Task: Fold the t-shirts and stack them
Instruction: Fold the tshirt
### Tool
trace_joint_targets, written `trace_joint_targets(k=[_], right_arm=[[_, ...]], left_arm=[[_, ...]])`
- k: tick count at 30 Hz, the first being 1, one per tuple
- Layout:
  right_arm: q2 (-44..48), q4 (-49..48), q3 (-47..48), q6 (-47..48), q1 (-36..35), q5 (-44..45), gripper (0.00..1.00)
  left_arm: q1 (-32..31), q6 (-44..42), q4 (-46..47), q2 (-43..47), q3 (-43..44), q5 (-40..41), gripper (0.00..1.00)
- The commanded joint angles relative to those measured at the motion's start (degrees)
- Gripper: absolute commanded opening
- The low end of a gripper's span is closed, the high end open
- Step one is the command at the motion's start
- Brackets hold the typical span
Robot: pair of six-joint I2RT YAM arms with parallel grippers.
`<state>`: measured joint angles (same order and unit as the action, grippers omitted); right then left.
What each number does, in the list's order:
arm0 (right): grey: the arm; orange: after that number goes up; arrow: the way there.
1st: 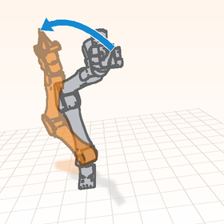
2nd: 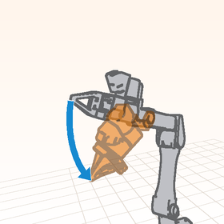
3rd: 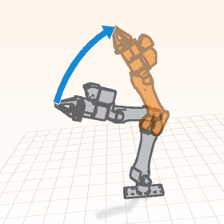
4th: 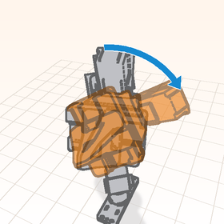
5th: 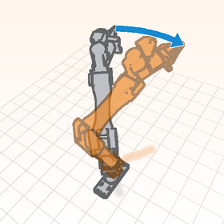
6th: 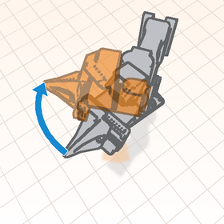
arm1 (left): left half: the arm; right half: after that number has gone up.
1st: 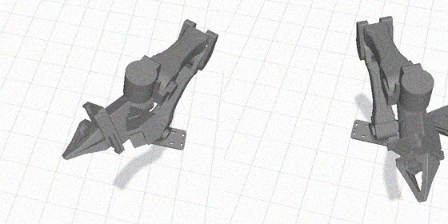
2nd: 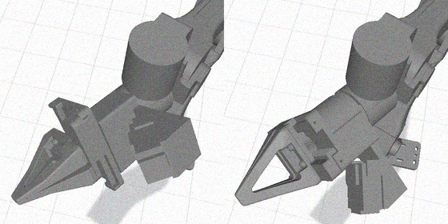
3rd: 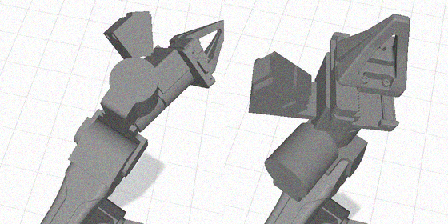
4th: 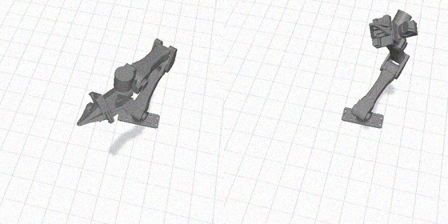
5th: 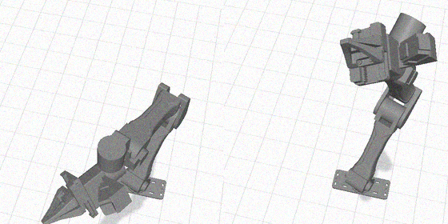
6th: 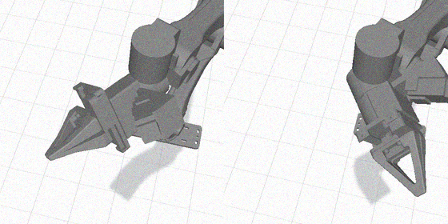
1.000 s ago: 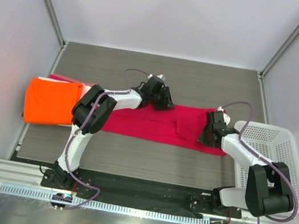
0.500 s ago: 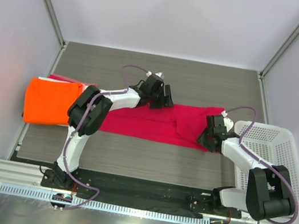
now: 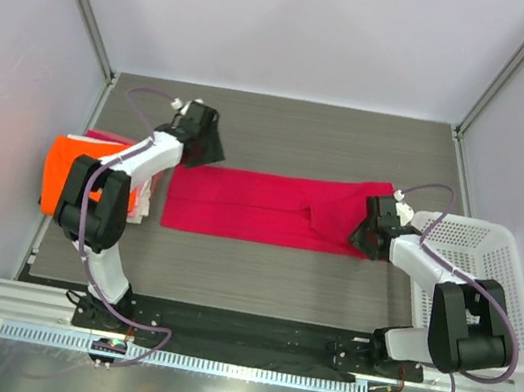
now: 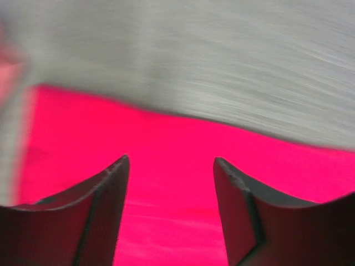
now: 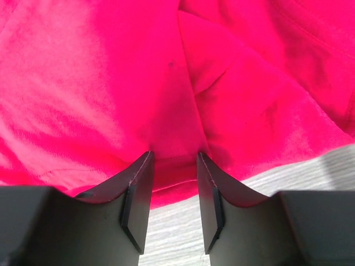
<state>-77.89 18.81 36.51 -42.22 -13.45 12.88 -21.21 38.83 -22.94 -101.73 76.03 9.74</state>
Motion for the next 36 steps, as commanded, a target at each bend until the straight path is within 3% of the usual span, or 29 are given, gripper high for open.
trace_joint_targets(k=[1,5,13,19,25,29,31,32,36], right_arm=[[-3.0,0.0,1.4,-0.2,1.6,0.4,0.42],[-5.4,-0.2,3.9,-0.1,3.2,-0.5,0.4],[-15.5,-0.6,13.1,1.3,8.8,-2.2,0.36],[-24.1,-0.5,25.5,2.8,9.2,-3.3,0.36],[-37.1,-0.2,40.5,3.5,8.4,-8.8,0.36],[-46.1,0.3,50.4,4.1,5.5,-10.5,0.38],[-51.3,0.8,56.7,4.3,3.5,-11.9,0.39],[-52.9,1.1,59.0,4.7,2.9,-12.2,0.4],[-60.7,4.5,71.9,5.4,0.4,-13.4,0.49]], left_arm=[[5.3,1.1,-1.4,-0.3,-7.6,-5.5,0.61],[8.2,3.9,5.7,0.7,-16.9,-8.3,0.57],[9.1,7.2,11.2,1.3,-25.0,-13.2,0.55],[4.0,8.8,12.4,8.9,-38.5,-12.5,0.55],[-11.7,19.7,14.1,22.1,-53.1,-8.3,0.56],[-29.6,32.3,15.1,31.6,-60.6,-4.3,0.56],[-37.5,39.3,15.3,32.9,-60.9,0.7,0.56],[-45.2,44.9,15.3,32.9,-60.4,2.3,0.57],[-59.0,48.8,14.9,26.0,-48.0,10.0,0.65]])
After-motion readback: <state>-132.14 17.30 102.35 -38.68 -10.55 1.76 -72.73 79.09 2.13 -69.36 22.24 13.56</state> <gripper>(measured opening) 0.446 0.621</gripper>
